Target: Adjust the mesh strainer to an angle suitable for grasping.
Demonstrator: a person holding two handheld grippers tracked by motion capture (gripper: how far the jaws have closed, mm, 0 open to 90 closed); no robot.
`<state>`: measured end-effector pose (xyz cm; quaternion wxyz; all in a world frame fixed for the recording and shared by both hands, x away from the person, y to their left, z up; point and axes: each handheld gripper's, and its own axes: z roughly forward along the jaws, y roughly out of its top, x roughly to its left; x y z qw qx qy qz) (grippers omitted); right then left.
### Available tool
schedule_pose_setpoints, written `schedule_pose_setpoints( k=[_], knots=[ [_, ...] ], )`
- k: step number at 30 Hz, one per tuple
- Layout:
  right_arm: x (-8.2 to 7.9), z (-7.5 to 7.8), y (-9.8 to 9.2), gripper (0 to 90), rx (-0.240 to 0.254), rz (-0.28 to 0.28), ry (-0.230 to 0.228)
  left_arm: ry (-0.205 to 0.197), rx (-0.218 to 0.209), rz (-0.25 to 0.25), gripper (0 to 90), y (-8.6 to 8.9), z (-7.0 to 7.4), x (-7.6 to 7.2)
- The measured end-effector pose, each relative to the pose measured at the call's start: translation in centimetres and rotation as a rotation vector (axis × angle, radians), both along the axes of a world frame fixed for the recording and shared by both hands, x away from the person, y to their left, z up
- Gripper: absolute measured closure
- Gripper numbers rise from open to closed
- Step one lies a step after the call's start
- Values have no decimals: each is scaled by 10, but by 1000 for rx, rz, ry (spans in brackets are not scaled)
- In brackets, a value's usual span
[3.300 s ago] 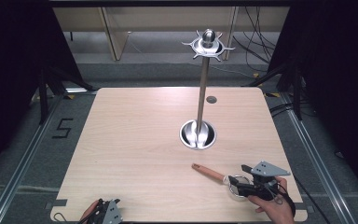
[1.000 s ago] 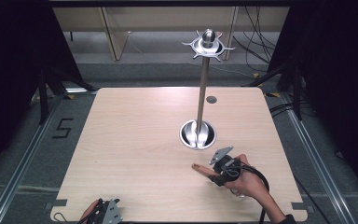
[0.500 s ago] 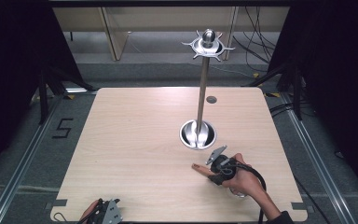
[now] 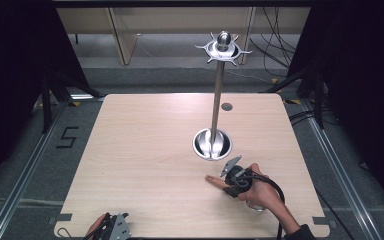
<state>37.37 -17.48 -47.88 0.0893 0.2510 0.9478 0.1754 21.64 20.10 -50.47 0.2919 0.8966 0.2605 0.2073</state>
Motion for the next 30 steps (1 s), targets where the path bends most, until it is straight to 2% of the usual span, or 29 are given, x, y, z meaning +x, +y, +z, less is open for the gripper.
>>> schedule_pose_setpoints(
  k=[4, 6, 7, 10, 11, 12, 13, 15, 17, 18, 19, 21, 22, 25, 26, 27, 28, 30],
  knots=[
    [0, 9, -4, 683, 38, -6, -32, -2, 0, -1, 168, 0, 0, 0],
    [0, 12, -6, 683, 45, -11, -32, -2, 1, -2, 168, 0, 0, 0],
    [-2, 17, -9, 683, 83, -27, -41, -2, 2, -2, 168, 0, 0, 0],
    [-1, 21, -13, 683, 107, -24, -50, -3, -5, -7, 168, 0, 0, 0],
    [-2, 24, -15, 683, 120, -41, -48, -7, -1, 0, 168, -1, -1, 0],
    [-1, 26, -18, 683, 154, -36, -74, -9, 0, 1, 168, -1, -1, 0],
    [0, 27, -20, 684, 180, -41, -76, -6, 0, -3, 169, 0, 0, 0],
    [1, 30, -23, 684, 233, -26, -61, -9, -3, -2, 169, 0, 0, -1],
    [0, 33, -26, 684, 241, -35, -58, -5, -7, -4, 168, 0, 0, 0],
    [0, 36, -29, 684, 286, -37, -74, -5, -4, -5, 168, 0, 0, 0],
    [-1, 38, -30, 684, 293, -57, -67, -5, -4, -5, 168, 0, 0, 0],
    [-2, 41, -34, 685, 331, -38, -68, -5, -6, -3, 169, 0, 0, -1],
    [-2, 43, -35, 685, 344, -47, -53, -5, -6, -3, 168, 0, 0, -1],
    [-3, 46, -37, 685, 373, -48, -64, -5, -5, -4, 168, 0, 0, 0],
    [-4, 50, -40, 685, 409, -17, -39, -4, -6, -4, 169, 0, 0, -1],
    [-4, 50, -40, 685, 409, -17, -39, -4, -6, -4, 168, 0, 0, -1],
    [-4, 53, -41, 686, 444, -13, -46, -4, -4, -5, 169, 0, 0, 0],
    [-5, 55, -42, 686, 454, -4, -40, -5, -6, -4, 168, 0, 0, -1]
  ],
)
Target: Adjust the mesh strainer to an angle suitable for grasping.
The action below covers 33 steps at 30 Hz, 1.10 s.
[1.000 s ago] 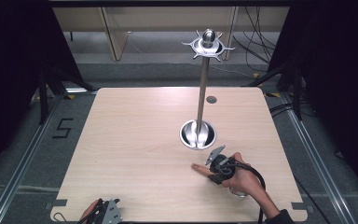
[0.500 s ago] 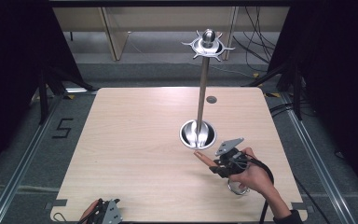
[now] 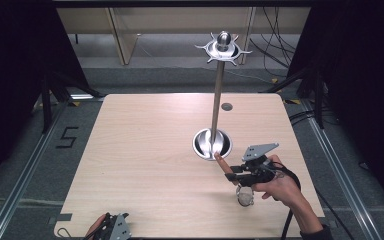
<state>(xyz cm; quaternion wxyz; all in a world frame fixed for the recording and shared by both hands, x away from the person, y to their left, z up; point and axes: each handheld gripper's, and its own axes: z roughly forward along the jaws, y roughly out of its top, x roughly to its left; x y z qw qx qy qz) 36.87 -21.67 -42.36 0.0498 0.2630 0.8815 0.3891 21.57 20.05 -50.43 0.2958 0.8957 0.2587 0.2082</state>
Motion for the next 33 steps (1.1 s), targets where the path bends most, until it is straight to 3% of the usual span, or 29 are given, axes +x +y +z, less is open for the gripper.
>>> schedule_pose_setpoints(
  k=[11, 12, 15, 16, 19, 22, 23, 24, 28, 30, 33],
  knots=[
    [-1, 13, -5, 688, 122, -37, -30, 1, 0, -1, 168, 0, 0, 0],
    [0, 16, -7, 688, 147, -55, -55, 2, 2, -1, 168, 0, 0, 0],
    [0, 20, -10, 688, 171, -63, -68, 2, 0, 0, 168, 0, 0, 0],
    [2, 20, -11, 688, 183, -65, -112, 1, 2, -1, 168, 0, 0, 0],
    [1, 25, -12, 688, 186, -83, -108, 1, 1, -1, 168, 0, 0, 0],
    [3, 30, -13, 688, 200, -92, -134, 1, 4, -1, 168, 0, 0, 1],
    [2, 32, -13, 688, 204, -105, -112, -2, 4, 5, 169, -1, -1, 1],
    [4, 34, -13, 688, 205, -101, -134, 0, 3, 3, 168, 0, -1, 1],
    [3, 37, -12, 688, 214, -133, -139, 1, 6, 11, 169, 0, 0, 1],
    [4, 43, -13, 688, 197, -139, -172, 6, 2, 4, 168, 1, -1, 1],
    [6, 45, -13, 688, 200, -150, -181, 0, -2, 13, 168, 0, -1, 1]
  ],
)
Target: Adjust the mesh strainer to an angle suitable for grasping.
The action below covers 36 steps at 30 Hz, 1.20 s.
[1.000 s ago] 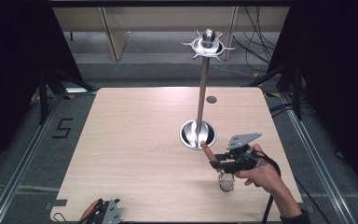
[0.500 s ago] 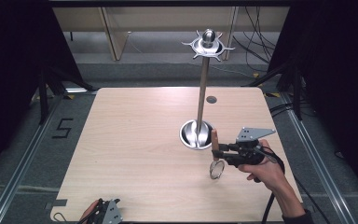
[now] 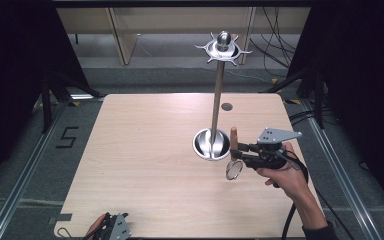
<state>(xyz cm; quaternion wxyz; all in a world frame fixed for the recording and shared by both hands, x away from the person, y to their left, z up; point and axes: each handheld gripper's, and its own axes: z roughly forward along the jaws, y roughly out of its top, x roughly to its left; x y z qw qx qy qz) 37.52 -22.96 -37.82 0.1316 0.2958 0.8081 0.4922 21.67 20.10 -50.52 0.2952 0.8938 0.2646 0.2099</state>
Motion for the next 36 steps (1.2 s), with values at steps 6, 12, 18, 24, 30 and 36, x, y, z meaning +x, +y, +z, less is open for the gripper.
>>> schedule_pose_setpoints(
  k=[6, 12, 18, 24, 30, 36],
  knots=[
    [6, 13, 2, 688, 39, -38, -41, 6, 2, -4, 169, 0, 0, 1],
    [12, 39, 3, 688, 94, -63, -70, 7, 1, -5, 168, 1, 0, 0],
    [18, 53, 5, 688, 115, -86, -86, 5, -1, 1, 168, 0, -1, 0],
    [25, 69, 5, 688, 112, -118, -129, 0, -2, 0, 168, 0, -1, 0],
    [26, 86, 10, 688, 90, -149, -149, 6, -6, -4, 168, 0, -1, 0],
    [31, 100, 11, 688, 72, -173, -188, 7, -6, -3, 168, 0, -1, 0]
  ],
)
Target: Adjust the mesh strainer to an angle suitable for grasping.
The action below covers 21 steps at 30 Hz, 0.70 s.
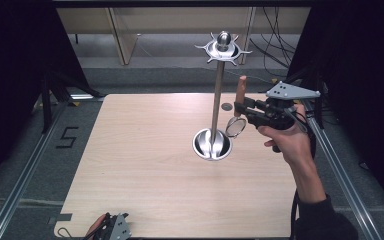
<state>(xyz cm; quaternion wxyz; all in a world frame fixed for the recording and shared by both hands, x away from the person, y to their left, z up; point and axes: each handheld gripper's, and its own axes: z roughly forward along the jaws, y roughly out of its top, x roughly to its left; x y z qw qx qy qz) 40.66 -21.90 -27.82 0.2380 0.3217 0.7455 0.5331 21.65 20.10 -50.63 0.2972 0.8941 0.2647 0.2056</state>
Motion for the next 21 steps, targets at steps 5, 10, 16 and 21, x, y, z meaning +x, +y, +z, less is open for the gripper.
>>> schedule_pose_setpoints(
  k=[5, 10, 16, 21],
  knots=[
    [0, 9, 4, 688, 3, -12, -7, 1, 5, -6, 168, 0, 0, 1],
    [2, 18, 6, 688, -13, -9, -26, 1, 4, -4, 168, 0, 0, 0],
    [6, 23, 10, 688, -15, -28, -21, 1, 3, -2, 168, 0, 0, 0],
    [9, 27, 13, 688, -30, -46, -25, 0, 1, -1, 168, 0, 0, 0]
  ],
)
